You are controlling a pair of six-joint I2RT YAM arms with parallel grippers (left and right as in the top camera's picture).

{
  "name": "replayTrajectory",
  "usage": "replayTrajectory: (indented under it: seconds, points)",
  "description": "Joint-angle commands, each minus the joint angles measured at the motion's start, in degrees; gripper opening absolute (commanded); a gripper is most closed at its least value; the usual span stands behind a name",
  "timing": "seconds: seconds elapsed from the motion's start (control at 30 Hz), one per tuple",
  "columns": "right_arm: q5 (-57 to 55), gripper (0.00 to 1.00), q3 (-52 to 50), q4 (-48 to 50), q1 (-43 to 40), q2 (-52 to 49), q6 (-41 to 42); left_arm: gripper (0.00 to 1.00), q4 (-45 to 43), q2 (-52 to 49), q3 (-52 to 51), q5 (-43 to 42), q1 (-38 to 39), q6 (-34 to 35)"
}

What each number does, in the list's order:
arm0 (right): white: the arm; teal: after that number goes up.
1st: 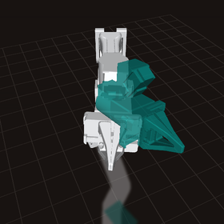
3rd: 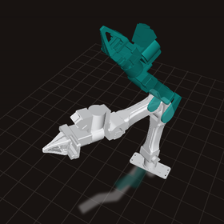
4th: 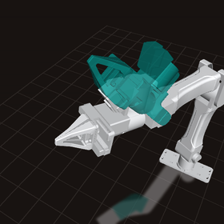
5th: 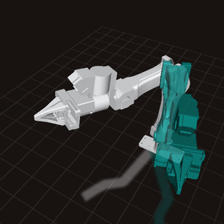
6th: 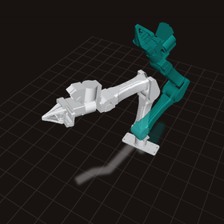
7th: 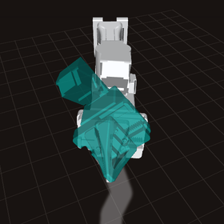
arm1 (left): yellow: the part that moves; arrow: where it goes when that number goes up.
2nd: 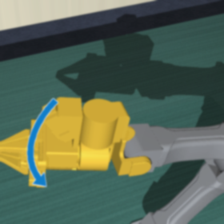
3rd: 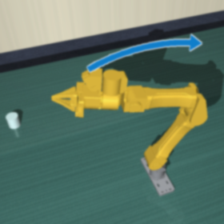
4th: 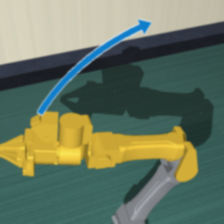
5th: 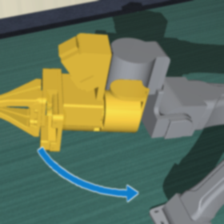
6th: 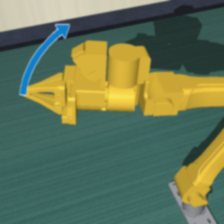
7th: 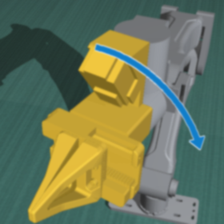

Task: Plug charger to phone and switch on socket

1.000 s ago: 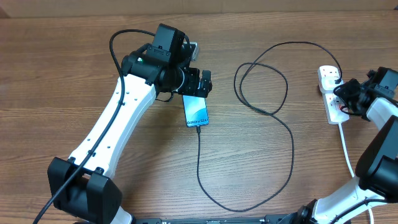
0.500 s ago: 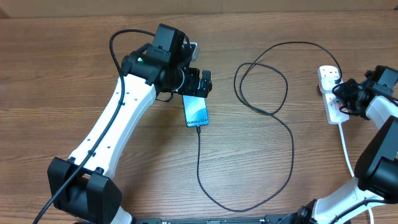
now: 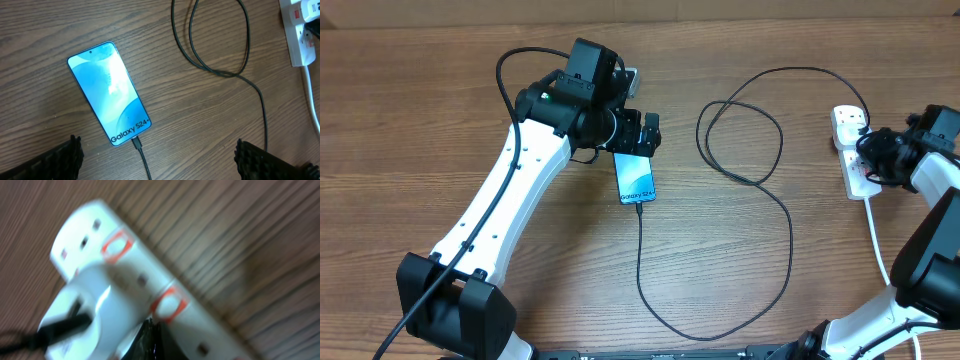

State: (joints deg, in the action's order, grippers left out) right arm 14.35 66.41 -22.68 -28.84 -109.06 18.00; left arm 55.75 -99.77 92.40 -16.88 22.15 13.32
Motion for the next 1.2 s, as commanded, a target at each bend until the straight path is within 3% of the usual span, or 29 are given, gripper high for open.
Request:
replayTrajectory:
  seconds: [0.0, 1.17]
  points:
    - [4.57, 0.04, 1.42, 0.0, -1.55, 2.75, -0.09, 1.0, 0.0, 0.94, 1.09, 0.57, 0.37, 0.0]
    - [2.38, 0.04, 1.44, 4.61, -1.64, -2.58, 0.0, 1.0, -0.33, 0.9, 1.09, 0.59, 0.37, 0.0]
